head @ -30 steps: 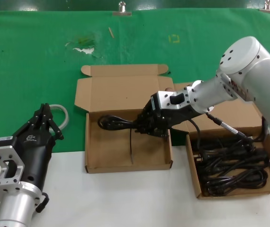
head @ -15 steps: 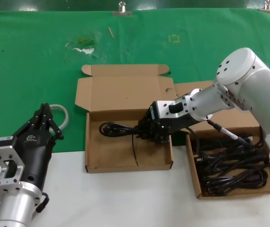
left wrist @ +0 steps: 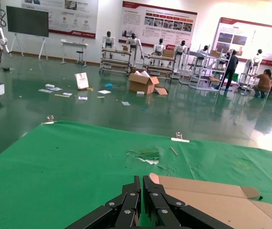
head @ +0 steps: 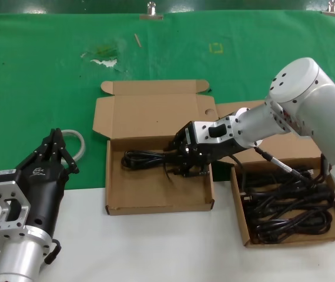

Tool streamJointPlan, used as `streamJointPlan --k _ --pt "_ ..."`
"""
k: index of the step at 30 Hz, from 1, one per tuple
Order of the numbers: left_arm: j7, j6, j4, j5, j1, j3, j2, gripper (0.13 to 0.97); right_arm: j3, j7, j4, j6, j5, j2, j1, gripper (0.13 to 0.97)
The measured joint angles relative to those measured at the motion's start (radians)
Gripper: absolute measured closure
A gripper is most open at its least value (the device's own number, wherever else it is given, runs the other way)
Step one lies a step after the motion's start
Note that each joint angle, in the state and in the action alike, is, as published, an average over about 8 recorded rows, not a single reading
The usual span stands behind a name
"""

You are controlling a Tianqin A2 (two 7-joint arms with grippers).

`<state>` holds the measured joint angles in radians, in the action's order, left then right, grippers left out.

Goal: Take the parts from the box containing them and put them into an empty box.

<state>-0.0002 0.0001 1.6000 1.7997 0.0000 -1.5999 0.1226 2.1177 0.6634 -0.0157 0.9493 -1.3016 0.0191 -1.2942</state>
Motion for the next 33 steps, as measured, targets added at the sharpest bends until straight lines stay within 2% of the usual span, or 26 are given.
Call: streamJointPlan --k 2,11,19,23,26,31,33 --pt "0.0 0.0 0.0 0.0 0.0 0.0 0.0 0.941 -0.004 0.002 -0.001 0.006 -0.004 0.004 -0.002 0.779" --pt "0.0 0.0 0.0 0.0 0.0 0.0 0.0 0.941 -0.034 0.009 -0.007 0.058 -0.033 0.026 -0.019 0.632" --pt "0.0 0.0 0.0 0.0 0.0 0.0 0.0 0.934 -0.036 0.01 -0.008 0.062 -0.035 0.028 -0.02 0.428" --pt "0.0 0.0 0.0 0.0 0.0 0.0 0.0 0.919 -0.038 0.008 -0.012 0.06 -0.036 0.029 -0.017 0.428" --pt "0.0 0.0 0.0 0.0 0.0 0.0 0.0 0.911 -0.043 0.001 -0.03 0.048 -0.042 0.031 -0.001 0.366" --pt "0.0 0.0 0.0 0.0 0.0 0.0 0.0 0.851 -0.064 -0.028 -0.097 0.005 -0.061 0.042 0.055 0.262" --pt "0.0 0.0 0.0 0.0 0.0 0.0 0.0 0.827 -0.074 -0.043 -0.132 -0.017 -0.072 0.048 0.084 0.25"
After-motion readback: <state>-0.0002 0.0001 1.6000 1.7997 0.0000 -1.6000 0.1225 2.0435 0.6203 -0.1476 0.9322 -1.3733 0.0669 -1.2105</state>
